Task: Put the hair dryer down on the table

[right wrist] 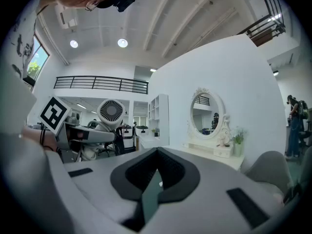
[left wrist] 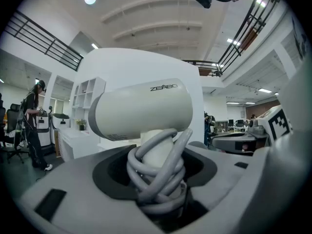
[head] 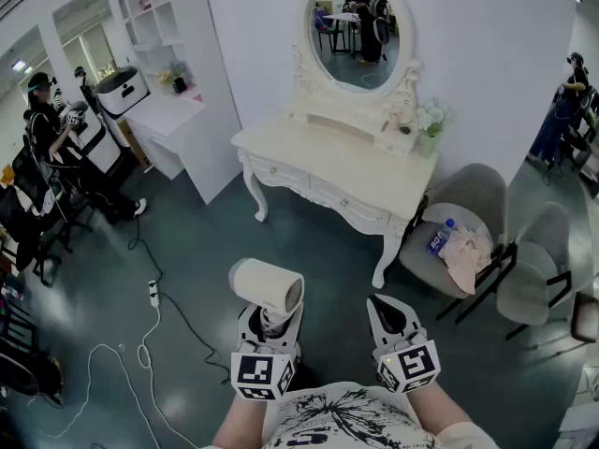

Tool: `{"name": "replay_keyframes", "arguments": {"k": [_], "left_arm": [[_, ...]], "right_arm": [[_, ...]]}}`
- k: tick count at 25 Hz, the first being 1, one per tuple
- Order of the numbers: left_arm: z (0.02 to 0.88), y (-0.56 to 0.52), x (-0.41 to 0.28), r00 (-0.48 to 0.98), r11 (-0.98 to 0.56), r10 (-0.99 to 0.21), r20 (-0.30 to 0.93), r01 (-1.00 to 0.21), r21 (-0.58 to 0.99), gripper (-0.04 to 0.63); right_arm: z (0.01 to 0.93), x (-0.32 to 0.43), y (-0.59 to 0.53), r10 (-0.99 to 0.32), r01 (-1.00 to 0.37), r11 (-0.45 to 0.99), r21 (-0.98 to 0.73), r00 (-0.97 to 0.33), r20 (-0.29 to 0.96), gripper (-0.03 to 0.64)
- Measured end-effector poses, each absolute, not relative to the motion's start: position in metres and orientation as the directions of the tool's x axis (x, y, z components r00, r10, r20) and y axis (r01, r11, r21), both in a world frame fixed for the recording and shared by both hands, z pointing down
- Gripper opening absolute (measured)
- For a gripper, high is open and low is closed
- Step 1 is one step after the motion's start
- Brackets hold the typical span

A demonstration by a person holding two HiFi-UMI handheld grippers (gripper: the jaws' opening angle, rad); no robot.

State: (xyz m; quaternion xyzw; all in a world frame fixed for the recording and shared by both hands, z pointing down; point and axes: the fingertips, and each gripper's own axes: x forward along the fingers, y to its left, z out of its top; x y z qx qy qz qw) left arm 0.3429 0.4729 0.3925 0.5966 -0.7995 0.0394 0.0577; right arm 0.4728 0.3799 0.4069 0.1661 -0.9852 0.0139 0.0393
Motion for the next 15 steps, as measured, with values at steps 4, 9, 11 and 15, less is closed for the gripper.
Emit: {"name": "replay_keyframes", "arguments": {"k": [4, 9, 11, 15], "left_arm": [[0.397, 0.467, 0.343, -0.268, 0.272, -0.953, 0.139, -0.962, 0.006, 0.256], [0.396, 0.462, 0.336, -0.247, 0.25, -0.96, 0.135, -0.968, 0.01, 0.256], [0.398, 0.459, 0.331, -0.242, 0.246, -0.961, 0.137, -0.969, 0.017, 0.256], [0.405, 0.451, 0.309, -0.235, 0.241, -0.962, 0.139, -0.97, 0.032, 0.256]], "right_arm": [[0.41, 0.473, 0.375, -0.331, -0.333, 0.943, -0.014, -0.94, 0.085, 0.018], [0.412, 0.465, 0.371, -0.341, -0.345, 0.938, -0.026, -0.935, 0.095, 0.018], [0.414, 0.459, 0.366, -0.361, -0.366, 0.93, -0.036, -0.928, 0.096, 0.017], [0.419, 0.437, 0.358, -0.381, -0.386, 0.922, -0.033, -0.919, 0.105, 0.018]]}}
